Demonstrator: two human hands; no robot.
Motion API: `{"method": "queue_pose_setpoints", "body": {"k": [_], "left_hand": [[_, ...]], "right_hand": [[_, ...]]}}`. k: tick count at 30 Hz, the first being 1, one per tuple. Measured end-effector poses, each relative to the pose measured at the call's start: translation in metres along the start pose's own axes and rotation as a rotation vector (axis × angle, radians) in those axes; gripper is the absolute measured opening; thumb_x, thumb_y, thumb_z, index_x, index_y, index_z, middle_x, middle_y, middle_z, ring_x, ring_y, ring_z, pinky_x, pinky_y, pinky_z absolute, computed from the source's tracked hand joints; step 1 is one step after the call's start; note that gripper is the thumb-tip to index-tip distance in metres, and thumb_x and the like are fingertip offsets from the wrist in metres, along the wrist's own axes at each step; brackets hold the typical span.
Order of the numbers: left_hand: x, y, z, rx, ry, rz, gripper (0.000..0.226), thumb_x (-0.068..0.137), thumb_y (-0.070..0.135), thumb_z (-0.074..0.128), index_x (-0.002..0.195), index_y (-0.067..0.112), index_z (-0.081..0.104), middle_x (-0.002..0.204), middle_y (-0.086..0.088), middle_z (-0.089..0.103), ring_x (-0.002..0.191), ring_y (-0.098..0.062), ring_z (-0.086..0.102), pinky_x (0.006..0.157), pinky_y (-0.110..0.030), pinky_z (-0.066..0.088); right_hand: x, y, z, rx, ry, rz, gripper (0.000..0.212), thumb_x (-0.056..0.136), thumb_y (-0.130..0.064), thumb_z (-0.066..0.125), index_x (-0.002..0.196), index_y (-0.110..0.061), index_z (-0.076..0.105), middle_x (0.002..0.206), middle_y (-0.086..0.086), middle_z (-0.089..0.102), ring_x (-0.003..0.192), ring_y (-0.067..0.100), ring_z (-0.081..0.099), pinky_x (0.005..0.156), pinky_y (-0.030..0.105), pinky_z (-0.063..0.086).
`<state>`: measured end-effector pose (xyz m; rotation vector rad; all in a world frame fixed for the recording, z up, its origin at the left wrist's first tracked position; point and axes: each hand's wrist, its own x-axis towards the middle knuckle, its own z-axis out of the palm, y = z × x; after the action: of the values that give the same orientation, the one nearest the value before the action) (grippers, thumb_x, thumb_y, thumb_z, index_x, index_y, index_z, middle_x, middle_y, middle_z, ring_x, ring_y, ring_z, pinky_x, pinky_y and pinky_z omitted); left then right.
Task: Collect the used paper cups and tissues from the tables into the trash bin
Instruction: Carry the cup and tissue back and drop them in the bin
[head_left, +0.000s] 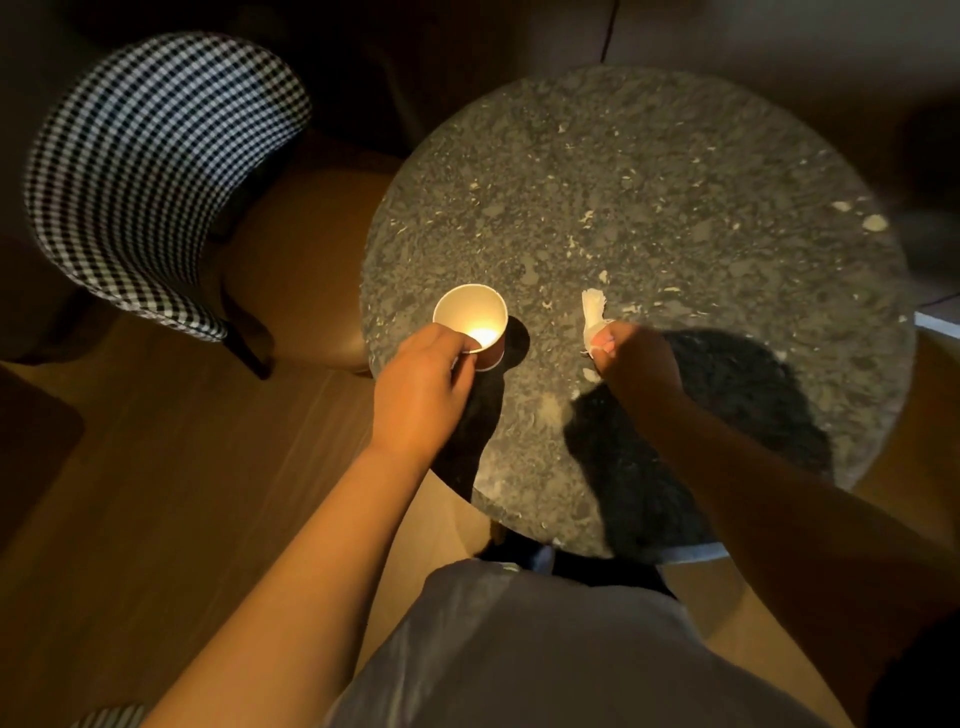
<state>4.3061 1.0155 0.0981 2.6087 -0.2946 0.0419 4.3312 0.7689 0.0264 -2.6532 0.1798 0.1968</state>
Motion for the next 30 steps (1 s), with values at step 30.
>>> {"method": "queue_pose_setpoints", "body": {"k": [30], "left_hand": [[-0.253,0.445,-0.037,-0.453,-0.218,1.194,0.010,0.089,0.020,0.060,0.098,0.019,0.064,0.096,0.015,0.050,0.091,-0.001,0.046,0.076,-0.012,0.032]], "right_hand": [[-0.628,0.073,-0.242,0.000,0.969,0.802,0.008,0.084,-0.017,0.062,0.085,-0.025,0.062,0.083,-0.012,0.054,0.074,0.005,0.051,0.064,0.014,0.040]]}}
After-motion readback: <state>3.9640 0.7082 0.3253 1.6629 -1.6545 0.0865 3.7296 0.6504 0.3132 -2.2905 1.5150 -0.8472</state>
